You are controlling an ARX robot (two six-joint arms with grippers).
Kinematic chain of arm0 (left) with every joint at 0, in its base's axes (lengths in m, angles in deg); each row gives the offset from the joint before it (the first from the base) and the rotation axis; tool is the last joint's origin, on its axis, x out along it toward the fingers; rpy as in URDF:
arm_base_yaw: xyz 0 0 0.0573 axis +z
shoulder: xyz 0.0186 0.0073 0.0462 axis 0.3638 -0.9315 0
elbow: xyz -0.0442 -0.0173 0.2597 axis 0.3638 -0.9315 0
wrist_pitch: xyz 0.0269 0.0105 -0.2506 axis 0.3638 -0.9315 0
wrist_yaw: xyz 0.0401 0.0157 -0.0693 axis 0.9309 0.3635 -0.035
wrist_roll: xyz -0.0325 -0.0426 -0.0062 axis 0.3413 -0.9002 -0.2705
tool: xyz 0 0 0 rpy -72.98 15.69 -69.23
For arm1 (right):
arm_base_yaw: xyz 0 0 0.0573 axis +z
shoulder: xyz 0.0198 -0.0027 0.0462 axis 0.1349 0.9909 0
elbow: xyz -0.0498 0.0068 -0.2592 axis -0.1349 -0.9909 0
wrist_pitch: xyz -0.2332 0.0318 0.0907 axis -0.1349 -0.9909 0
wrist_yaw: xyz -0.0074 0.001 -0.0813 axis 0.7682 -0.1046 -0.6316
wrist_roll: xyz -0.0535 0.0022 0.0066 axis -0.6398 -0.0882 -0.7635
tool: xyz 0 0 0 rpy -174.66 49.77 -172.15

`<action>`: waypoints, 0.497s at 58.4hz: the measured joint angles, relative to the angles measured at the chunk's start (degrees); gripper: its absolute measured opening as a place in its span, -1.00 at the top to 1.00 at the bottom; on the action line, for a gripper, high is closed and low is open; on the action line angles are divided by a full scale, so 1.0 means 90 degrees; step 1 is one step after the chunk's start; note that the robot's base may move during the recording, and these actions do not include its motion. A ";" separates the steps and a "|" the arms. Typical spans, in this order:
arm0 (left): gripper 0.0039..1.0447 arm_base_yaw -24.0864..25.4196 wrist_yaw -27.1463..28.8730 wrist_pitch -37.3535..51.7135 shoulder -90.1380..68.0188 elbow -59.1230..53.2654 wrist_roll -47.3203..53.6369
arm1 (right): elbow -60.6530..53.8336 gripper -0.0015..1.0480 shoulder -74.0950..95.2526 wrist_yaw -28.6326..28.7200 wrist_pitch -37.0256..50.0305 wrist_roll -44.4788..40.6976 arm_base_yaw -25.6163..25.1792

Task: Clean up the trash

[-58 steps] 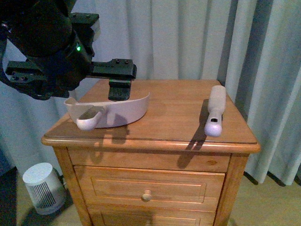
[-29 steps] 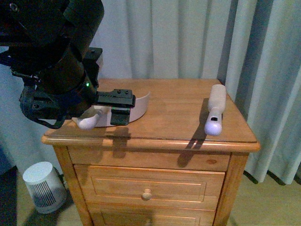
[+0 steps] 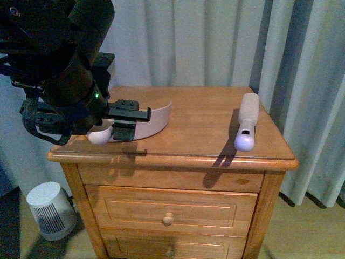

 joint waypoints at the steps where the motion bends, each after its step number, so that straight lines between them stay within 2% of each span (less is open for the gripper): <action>1: 0.05 0.0000 0.0000 0.0017 0.0000 -0.0005 0.0007 | 0.0000 -0.86 0.0000 0.0000 0.0000 0.0000 0.0000; 5: 0.36 0.0000 0.0002 0.0109 0.0000 -0.0039 0.0053 | 0.0000 -0.86 0.0000 0.0000 0.0000 0.0000 0.0000; 7: 0.44 0.0000 0.0005 0.0160 0.0002 -0.0070 0.0070 | 0.0000 -0.86 0.0000 0.0000 0.0000 0.0000 0.0000; 21: 0.46 0.0046 0.0002 0.0573 0.0148 -0.0364 0.0180 | 0.0000 -0.86 0.0000 0.0000 0.0000 0.0000 0.0000; 29: 0.47 0.0075 -0.0012 0.1336 0.0605 -0.0801 0.0483 | 0.0000 -0.86 0.0000 0.0002 0.0000 0.0000 0.0000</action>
